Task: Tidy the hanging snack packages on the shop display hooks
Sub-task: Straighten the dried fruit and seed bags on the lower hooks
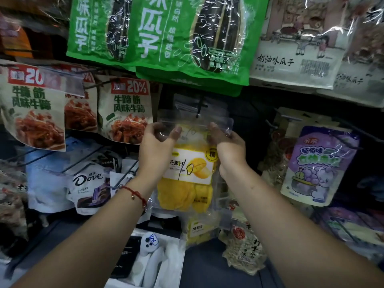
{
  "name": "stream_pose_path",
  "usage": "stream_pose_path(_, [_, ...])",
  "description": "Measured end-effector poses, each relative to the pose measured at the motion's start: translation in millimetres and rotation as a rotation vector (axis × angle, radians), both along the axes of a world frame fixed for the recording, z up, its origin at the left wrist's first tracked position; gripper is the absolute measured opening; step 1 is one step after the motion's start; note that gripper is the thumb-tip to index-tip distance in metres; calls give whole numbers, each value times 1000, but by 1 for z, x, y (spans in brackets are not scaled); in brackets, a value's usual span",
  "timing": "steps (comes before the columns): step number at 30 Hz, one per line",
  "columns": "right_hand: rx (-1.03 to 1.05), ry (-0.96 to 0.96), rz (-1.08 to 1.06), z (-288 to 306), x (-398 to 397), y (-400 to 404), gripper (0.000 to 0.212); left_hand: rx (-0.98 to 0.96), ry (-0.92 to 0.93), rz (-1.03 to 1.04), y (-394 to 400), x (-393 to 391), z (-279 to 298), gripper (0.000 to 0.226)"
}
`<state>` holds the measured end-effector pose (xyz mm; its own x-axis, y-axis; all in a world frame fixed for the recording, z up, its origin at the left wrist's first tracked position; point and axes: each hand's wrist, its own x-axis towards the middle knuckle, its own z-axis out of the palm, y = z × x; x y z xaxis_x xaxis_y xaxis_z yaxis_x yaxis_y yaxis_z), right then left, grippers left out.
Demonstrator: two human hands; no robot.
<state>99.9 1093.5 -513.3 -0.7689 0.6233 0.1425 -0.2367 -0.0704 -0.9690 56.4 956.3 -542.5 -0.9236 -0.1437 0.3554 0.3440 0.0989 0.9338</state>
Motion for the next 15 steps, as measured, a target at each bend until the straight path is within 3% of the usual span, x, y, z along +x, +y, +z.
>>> stream_pose_path(3, [17, -19, 17, -2, 7, 1, 41, -16, 43, 3, -3, 5, -2, 57])
stream_pose_path(6, [-5, -26, 24, 0, 11, 2, 31, -13, 56, -50, -4, 10, -6, 65])
stream_pose_path(8, [-31, -18, 23, 4, 13, 0, 21, -5, 62, -49, -5, 11, -4, 68])
stream_pose_path(12, [-119, -25, 5, 14, 8, -3, 29, -28, 68, -31, 2, 4, 5, 70])
stream_pose_path(15, [-62, -78, -4, 15, 5, 1, 27, -61, 26, -46, 6, -3, 2, 71])
